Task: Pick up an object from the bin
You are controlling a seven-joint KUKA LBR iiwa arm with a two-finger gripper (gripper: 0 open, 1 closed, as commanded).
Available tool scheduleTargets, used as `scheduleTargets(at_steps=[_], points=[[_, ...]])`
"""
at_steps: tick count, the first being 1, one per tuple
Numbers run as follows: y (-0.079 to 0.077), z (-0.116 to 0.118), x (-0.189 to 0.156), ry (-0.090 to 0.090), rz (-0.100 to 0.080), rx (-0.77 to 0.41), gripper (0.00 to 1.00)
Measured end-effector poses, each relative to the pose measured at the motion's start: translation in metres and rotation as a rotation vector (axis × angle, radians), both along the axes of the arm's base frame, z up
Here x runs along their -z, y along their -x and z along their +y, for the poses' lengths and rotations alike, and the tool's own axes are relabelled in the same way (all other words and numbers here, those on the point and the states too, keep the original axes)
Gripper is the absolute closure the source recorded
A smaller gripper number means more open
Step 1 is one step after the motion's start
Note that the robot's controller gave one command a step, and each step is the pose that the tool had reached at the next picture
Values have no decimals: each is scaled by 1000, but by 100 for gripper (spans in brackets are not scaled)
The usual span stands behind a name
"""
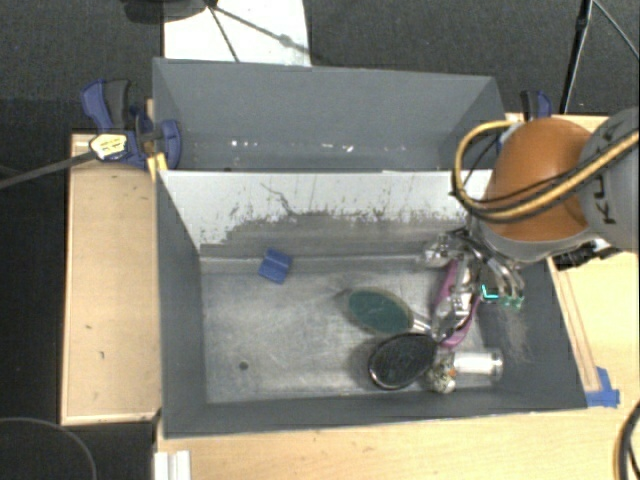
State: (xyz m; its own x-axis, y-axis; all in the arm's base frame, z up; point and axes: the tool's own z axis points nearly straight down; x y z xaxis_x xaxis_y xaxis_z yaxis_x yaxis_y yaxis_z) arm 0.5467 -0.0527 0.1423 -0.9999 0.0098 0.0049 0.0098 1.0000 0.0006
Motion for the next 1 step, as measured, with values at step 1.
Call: scheduleTargets(at_steps=[1], points=[[9, 45, 69, 0, -13, 274, 0]])
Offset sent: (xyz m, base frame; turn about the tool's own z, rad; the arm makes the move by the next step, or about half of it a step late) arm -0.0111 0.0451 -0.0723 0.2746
